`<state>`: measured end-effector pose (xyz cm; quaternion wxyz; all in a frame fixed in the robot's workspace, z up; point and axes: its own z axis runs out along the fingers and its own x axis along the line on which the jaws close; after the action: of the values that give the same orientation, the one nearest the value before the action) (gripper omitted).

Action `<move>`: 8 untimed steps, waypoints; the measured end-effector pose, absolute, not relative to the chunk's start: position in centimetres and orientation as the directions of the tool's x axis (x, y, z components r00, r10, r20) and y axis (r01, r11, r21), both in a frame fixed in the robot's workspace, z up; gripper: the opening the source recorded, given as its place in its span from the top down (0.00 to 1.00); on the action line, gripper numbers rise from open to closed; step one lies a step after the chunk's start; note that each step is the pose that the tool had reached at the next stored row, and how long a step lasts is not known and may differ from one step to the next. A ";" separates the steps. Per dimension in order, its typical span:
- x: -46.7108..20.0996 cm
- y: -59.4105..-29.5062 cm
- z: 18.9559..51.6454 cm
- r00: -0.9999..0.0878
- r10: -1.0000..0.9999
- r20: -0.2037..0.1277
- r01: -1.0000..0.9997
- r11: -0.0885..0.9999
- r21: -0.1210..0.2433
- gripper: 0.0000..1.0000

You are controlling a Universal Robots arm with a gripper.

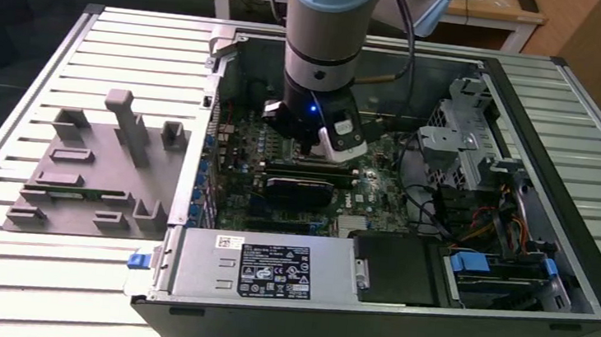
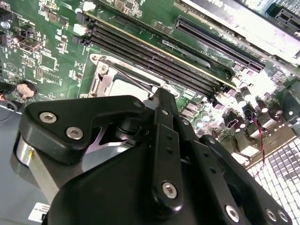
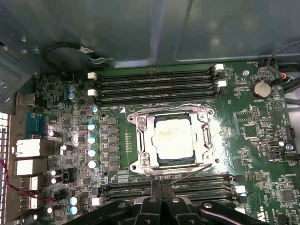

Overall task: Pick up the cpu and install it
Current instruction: 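Install the second cpu locking lever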

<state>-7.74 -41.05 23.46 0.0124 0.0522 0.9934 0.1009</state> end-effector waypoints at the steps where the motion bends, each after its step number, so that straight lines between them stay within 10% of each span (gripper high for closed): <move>1: -7.8 -41.1 23.4 -0.994 0.107 -0.014 0.102 0.974 0.202 0.89; 8: -8.1 -41.1 22.8 -0.994 0.108 -0.014 0.103 0.974 0.202 0.89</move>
<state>-8.09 -41.12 22.77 0.0124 0.0530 0.9934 0.1008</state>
